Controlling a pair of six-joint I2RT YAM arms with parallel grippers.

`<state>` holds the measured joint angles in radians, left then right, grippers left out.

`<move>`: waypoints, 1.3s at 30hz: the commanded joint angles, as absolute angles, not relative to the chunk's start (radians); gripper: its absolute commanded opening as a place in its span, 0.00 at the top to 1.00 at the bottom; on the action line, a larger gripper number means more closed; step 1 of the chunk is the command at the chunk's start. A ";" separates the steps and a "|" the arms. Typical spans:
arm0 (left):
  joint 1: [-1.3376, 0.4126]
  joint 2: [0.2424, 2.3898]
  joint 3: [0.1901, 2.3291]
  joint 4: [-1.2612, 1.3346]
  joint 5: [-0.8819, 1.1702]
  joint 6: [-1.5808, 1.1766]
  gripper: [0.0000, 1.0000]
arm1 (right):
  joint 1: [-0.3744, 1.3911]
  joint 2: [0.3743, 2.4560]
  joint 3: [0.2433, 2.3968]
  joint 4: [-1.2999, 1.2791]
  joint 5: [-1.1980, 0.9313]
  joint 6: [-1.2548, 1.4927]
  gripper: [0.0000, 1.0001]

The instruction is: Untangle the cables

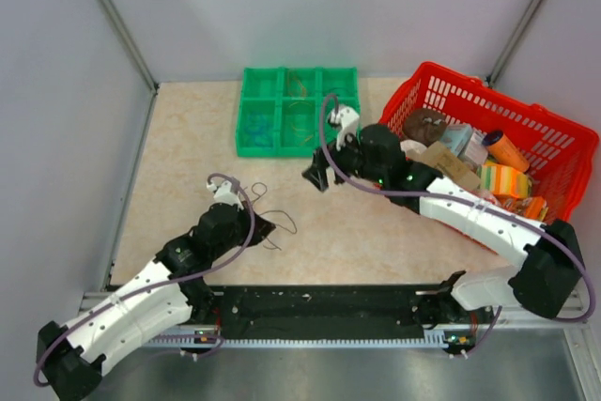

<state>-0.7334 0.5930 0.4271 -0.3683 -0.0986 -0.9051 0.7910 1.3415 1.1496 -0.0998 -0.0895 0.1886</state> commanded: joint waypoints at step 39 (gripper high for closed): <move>-0.290 1.580 0.989 -0.402 -0.064 -0.543 0.30 | 0.807 1.059 0.607 0.203 -0.410 0.299 0.10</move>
